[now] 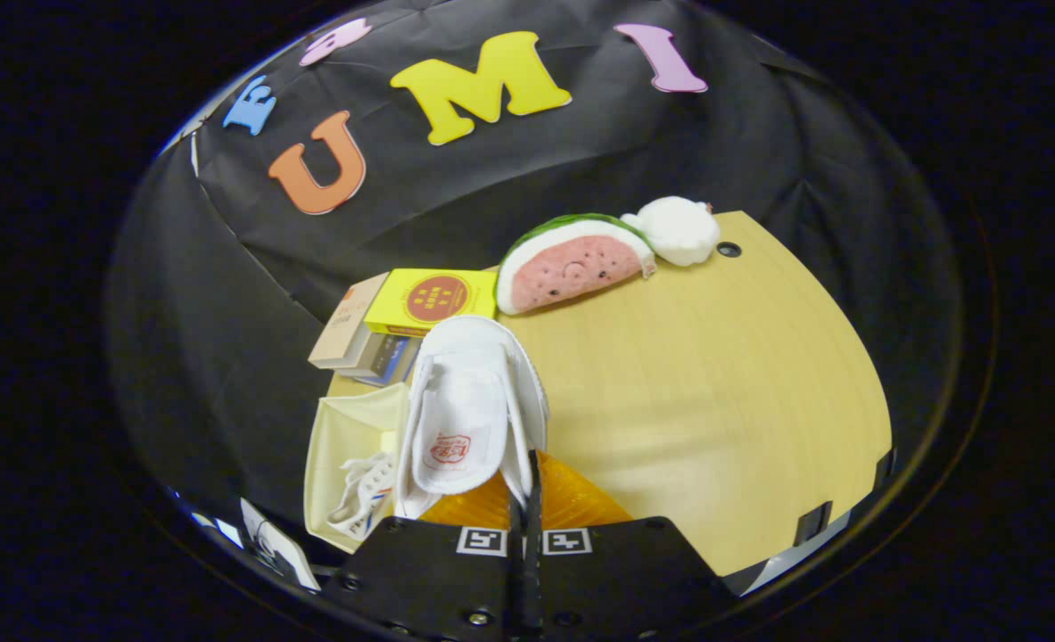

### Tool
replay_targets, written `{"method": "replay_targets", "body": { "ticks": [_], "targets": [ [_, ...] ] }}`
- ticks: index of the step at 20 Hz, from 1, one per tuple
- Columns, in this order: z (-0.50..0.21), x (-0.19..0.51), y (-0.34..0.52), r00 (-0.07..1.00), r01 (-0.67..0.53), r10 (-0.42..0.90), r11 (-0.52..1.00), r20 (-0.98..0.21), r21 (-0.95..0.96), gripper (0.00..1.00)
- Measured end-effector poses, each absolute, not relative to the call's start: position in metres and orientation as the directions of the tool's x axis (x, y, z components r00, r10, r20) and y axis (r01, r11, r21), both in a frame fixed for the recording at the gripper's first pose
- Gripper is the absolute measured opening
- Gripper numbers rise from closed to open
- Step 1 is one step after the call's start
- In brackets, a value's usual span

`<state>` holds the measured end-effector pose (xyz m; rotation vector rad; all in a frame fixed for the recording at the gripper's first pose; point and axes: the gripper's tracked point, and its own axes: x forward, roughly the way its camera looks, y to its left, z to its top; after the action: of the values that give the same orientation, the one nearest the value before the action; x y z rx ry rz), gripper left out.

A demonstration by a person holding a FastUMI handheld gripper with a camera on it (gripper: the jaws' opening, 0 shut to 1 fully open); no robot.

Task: Open the storage box then place both shoes into the box .Put the left shoe in first, then the right shoe, with the right side of both shoes facing outward in a uniform manner.

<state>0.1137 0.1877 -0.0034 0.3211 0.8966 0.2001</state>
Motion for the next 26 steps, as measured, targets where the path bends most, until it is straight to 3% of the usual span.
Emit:
{"method": "replay_targets", "body": {
  "ticks": [10,17,26],
  "targets": [
    [-0.029,0.098,0.324,0.594,-0.048,0.264,0.955,-0.76,0.293,0.0],
    [-0.063,0.094,0.328,0.607,0.009,0.168,0.976,-0.777,0.217,0.0],
    [-0.066,0.091,0.328,0.635,0.039,0.153,0.973,-0.757,0.229,0.0]
  ]
}}
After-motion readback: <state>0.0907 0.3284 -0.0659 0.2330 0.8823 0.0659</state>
